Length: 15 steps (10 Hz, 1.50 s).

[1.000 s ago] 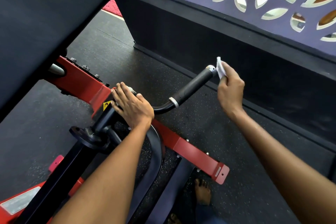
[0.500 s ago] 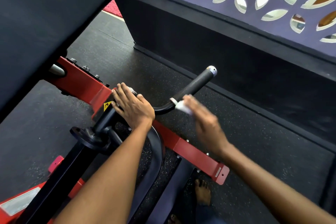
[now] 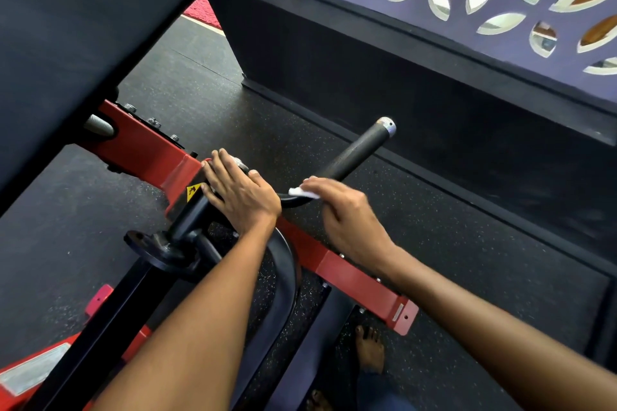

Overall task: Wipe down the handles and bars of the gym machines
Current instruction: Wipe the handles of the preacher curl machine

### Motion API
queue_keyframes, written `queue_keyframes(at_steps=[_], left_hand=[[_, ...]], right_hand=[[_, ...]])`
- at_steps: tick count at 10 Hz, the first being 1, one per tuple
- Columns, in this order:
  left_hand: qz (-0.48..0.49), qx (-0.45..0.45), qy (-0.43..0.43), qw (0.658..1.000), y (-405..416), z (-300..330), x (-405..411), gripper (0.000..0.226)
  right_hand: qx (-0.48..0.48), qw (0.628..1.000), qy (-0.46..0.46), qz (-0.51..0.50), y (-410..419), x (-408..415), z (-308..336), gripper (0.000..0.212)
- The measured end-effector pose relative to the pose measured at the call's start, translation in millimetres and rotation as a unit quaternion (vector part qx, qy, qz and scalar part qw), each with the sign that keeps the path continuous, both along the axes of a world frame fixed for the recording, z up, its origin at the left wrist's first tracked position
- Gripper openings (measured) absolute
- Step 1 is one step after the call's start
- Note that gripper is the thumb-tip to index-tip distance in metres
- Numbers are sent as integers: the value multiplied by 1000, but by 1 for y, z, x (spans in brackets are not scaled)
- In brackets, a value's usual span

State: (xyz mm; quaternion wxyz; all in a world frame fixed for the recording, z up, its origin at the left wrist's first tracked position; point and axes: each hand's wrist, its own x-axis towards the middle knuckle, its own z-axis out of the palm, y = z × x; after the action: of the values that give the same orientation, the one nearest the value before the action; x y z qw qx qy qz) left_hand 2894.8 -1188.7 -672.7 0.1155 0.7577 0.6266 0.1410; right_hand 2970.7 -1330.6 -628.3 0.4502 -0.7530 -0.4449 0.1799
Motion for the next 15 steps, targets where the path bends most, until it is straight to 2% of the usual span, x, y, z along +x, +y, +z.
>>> queue_keyframes(at_steps=[1,2,3,4,5,6,7,8,9,10,11,12,13,14,15], left_hand=[[0,1,-2,1000,0,-1,0,62],[-2,3,-4,1000,1,-2,-1,62],[-3,4,-5,1000,1,-2,0,62],[-1,4,-3,1000,1,-3,0,62],[0,5,-3,1000,1,-3,-1,62],[-1,8,-3,1000,1,-3,-1,61],[-2,9,-5,1000,1,-3,0,61],[-6,9,-9,1000,1,-3,-1,61],[-5,11,-11,1000,1,-3,-1,61],[-7,11,-14,1000,0,-3,-1,62],[-5,12,-17,1000,0,-3,-1,62],[-9,13,-18,1000,0,-4,-1,63],[-6,14,-17,1000,1,-5,-1,63],[-7,12,-16,1000,1,-4,-1,63],[-7,13,-17,1000,0,-4,-2,63]], right_hand=[[43,980,114,-158,-2,12,8,45],[-36,951,196,-235,-5,52,-2,36],[-103,964,179,-167,-12,66,-10,41],[-117,987,37,-103,-19,76,-18,49],[-113,985,-69,-115,-20,83,-20,35],[-95,969,-147,-177,-16,98,-8,17],[-45,961,-184,-203,-9,110,3,16],[-58,967,-195,-151,7,129,6,25],[-139,967,-208,-57,14,128,-3,39],[-159,950,-249,97,9,85,-23,49],[-125,944,-243,183,3,48,-23,51],[-56,958,-229,162,5,53,-7,48],[-74,980,-186,7,6,91,-10,46],[-213,960,-179,-19,-1,132,-25,55],[-203,956,-204,56,7,118,-29,52]])
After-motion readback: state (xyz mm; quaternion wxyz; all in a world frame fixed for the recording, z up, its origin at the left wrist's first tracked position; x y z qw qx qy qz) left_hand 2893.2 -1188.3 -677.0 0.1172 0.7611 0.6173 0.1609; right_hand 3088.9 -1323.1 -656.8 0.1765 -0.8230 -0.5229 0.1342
